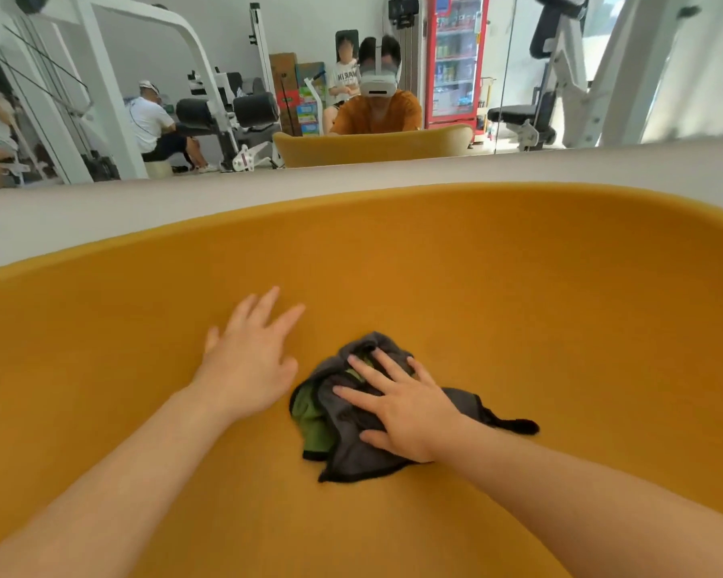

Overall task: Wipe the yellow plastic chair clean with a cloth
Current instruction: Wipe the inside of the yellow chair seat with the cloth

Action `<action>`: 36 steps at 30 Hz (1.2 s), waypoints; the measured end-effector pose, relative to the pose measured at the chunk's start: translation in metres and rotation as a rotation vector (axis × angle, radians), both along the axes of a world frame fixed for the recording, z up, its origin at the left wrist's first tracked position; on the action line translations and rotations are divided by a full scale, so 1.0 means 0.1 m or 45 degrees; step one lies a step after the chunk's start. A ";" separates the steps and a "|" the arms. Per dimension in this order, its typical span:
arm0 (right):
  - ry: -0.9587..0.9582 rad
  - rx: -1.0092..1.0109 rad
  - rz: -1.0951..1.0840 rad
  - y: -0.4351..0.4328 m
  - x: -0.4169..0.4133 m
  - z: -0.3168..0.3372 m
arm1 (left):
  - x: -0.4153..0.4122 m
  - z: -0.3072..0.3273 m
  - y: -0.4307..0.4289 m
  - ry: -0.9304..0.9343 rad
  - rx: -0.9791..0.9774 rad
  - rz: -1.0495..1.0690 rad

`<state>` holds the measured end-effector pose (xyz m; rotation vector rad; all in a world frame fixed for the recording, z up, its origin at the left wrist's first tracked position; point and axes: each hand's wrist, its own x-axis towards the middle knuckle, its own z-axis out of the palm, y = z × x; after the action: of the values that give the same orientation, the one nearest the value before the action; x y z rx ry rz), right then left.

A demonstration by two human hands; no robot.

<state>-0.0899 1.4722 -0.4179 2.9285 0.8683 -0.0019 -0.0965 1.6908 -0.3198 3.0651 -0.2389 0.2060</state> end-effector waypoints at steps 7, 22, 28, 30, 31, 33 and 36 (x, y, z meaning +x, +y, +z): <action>0.121 0.106 -0.359 -0.42 -0.33 -0.10 | -0.65 -1.10 -0.55 0.486 -0.178 -0.187; -0.086 -0.342 -0.768 -1.72 -1.09 0.38 | -1.17 -1.26 -0.58 0.577 0.119 -0.231; 0.364 0.066 -0.518 -0.61 -1.99 -0.17 | -1.25 -1.15 -0.81 0.472 -0.374 -0.346; 0.434 0.107 -0.379 -0.69 -2.01 -0.09 | -1.43 -1.09 -1.03 0.329 -0.431 -0.573; 0.468 0.085 -0.355 -0.83 -1.98 -0.02 | -1.54 -1.08 -1.15 0.318 -0.457 -0.677; 0.578 -0.001 -0.403 -1.18 -1.93 0.22 | -1.72 -1.14 -1.38 0.489 -0.527 -0.766; 0.418 0.019 -0.635 -1.75 -1.92 0.55 | -1.82 -1.33 -1.60 0.622 -0.310 -0.718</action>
<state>-0.2821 1.2973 -0.3624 3.1187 0.1368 -0.5196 -0.2790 1.5304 -0.4529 2.5676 -0.9300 -0.4909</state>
